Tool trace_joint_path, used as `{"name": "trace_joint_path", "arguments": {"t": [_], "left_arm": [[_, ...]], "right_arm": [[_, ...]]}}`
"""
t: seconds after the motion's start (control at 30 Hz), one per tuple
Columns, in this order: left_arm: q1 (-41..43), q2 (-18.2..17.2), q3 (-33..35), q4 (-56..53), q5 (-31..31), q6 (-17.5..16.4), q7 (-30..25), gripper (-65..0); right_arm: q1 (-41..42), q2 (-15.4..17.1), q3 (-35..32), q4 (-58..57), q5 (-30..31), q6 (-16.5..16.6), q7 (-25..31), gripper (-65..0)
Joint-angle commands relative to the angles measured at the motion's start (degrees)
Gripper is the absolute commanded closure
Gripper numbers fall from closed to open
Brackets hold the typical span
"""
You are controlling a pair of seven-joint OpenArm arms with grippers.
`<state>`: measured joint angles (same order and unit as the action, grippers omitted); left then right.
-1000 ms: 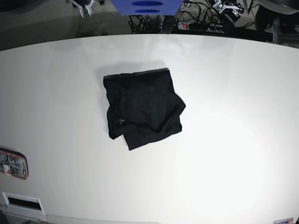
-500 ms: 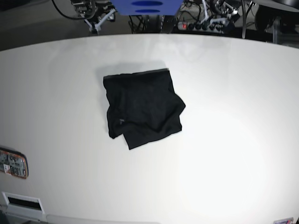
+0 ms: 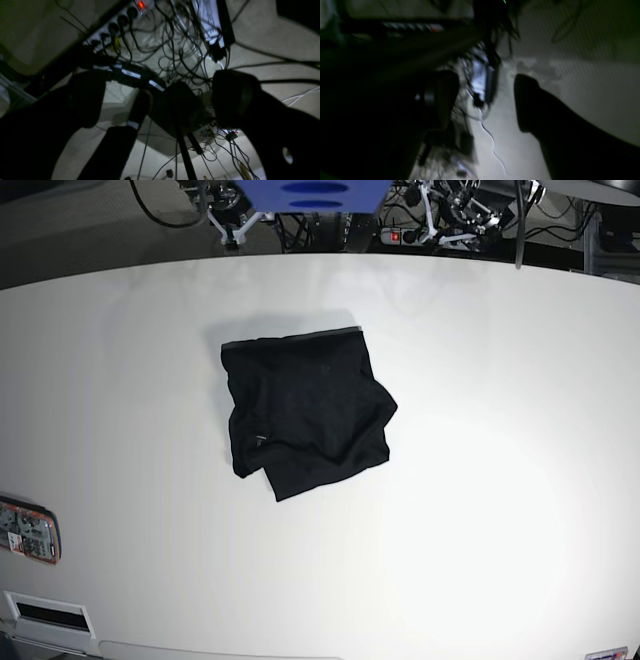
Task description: Fold the T-shirt properly
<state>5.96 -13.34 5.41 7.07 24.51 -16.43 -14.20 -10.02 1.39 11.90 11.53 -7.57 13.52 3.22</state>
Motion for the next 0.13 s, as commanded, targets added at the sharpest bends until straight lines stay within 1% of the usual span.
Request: {"name": "trace_joint_path", "arguments": {"t": [0.0,0.1], "left_arm": [[0.95,-0.59,1.49,-0.35,0.5,-0.5,0.61,-65.0],[0.86,-0.59,4.83,-0.26,0.41,-0.5,0.61,-65.0]], "right_arm": [[0.4,-0.2,0.1,0.29,0.14,0.5,0.86,-37.7],[0.4,-0.2,0.1,0.12,0.14,0.5,0.69,-37.7]]}}
